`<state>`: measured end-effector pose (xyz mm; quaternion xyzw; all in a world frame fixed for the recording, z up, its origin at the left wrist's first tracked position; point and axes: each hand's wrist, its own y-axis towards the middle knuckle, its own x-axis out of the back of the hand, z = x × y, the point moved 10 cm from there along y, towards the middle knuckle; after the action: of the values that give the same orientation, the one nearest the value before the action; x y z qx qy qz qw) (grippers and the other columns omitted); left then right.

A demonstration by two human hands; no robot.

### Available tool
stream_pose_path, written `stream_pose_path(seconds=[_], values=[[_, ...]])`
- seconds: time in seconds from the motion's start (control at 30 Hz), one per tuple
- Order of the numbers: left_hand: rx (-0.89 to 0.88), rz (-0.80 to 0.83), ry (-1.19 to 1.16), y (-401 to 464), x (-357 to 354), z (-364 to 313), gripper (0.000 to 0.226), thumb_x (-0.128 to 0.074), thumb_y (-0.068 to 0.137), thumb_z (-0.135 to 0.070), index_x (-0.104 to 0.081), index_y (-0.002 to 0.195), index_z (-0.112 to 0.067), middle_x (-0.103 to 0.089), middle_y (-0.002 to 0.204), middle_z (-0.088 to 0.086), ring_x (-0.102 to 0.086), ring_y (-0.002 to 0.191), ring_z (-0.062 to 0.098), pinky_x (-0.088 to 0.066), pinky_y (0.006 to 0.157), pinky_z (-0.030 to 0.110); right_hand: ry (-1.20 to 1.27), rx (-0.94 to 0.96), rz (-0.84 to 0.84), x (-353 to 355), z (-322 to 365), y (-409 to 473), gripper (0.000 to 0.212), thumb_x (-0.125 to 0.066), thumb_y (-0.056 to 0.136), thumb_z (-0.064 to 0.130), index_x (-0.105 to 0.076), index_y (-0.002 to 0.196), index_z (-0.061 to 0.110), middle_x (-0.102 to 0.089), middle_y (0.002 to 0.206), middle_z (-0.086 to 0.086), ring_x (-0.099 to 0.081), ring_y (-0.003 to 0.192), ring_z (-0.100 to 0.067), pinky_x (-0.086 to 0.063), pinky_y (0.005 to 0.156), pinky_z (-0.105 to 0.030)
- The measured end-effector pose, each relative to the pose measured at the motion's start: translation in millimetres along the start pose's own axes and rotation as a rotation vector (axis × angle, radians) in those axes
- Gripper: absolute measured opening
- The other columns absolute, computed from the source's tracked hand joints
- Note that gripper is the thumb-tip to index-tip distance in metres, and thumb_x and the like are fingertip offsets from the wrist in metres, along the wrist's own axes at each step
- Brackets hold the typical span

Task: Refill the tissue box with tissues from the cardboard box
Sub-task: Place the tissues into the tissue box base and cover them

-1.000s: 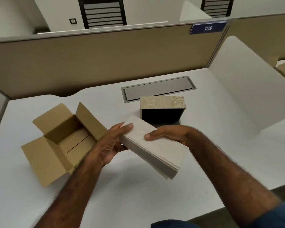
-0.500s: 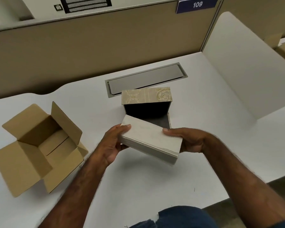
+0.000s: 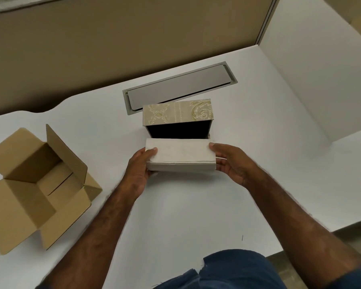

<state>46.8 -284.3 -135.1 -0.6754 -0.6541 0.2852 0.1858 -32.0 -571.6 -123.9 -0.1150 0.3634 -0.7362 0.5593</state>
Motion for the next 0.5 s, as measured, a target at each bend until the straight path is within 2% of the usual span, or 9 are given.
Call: stream_pose_path(seconds=[0.07,0.13,0.23,0.37,0.43,0.5], values=[[-0.019,-0.008,0.03,7,0,-1,0.031,-0.079,0.083,-0.035,-0.074,0.11,-0.021,-0.076,0.103,-0.002,-0.066,0.102,0.02,-0.06,0.081,0.041,-0.036,0.041,-0.031,-2,7,6,0.036,-0.07,0.103,0.026,-0.072,0.132,0.005,-0.08,0.127,-0.019,-0.077,0.107,-0.033,-0.059,0.098,-0.045],[-0.043,-0.002,0.073,13,-1,-3,0.036,-0.079,0.079,-0.04,-0.076,0.11,-0.022,-0.08,0.097,-0.008,-0.069,0.099,0.016,-0.059,0.076,0.034,-0.065,0.073,-0.067,-4,13,12,0.036,-0.069,0.104,0.024,-0.071,0.131,0.0,-0.076,0.132,-0.024,-0.073,0.107,-0.034,-0.055,0.096,-0.046],[-0.06,-0.023,0.169,20,-1,-4,0.036,-0.079,0.078,-0.045,-0.078,0.109,-0.026,-0.081,0.097,-0.01,-0.07,0.097,0.017,-0.057,0.08,0.035,-0.108,0.11,-0.109,-4,20,21,0.032,-0.068,0.105,0.022,-0.072,0.126,-0.002,-0.074,0.133,-0.026,-0.07,0.108,-0.032,-0.053,0.096,-0.044],[-0.073,-0.071,0.259,24,-4,-7,0.03,-0.076,0.078,-0.047,-0.079,0.101,-0.028,-0.08,0.106,-0.001,-0.07,0.1,0.022,-0.057,0.084,0.038,-0.153,0.128,-0.148,1,18,29,0.032,-0.066,0.106,0.024,-0.073,0.122,-0.002,-0.078,0.114,-0.018,-0.064,0.102,-0.027,-0.047,0.092,-0.044],[-0.091,-0.085,0.305,26,-4,-10,0.02,-0.075,0.083,-0.045,-0.077,0.096,-0.029,-0.079,0.105,-0.002,-0.07,0.098,0.021,-0.057,0.081,0.035,-0.161,0.13,-0.165,3,15,32,0.036,-0.065,0.106,0.027,-0.07,0.121,-0.006,-0.073,0.107,-0.011,-0.059,0.1,-0.027,-0.043,0.09,-0.044],[-0.109,-0.104,0.34,27,-3,-13,0.011,-0.075,0.089,-0.042,-0.075,0.091,-0.032,-0.077,0.099,-0.006,-0.069,0.092,0.017,-0.056,0.075,0.03,-0.175,0.134,-0.181,4,13,32,0.035,-0.065,0.106,0.03,-0.073,0.115,-0.002,-0.074,0.104,-0.006,-0.061,0.1,-0.026,-0.046,0.091,-0.044]])
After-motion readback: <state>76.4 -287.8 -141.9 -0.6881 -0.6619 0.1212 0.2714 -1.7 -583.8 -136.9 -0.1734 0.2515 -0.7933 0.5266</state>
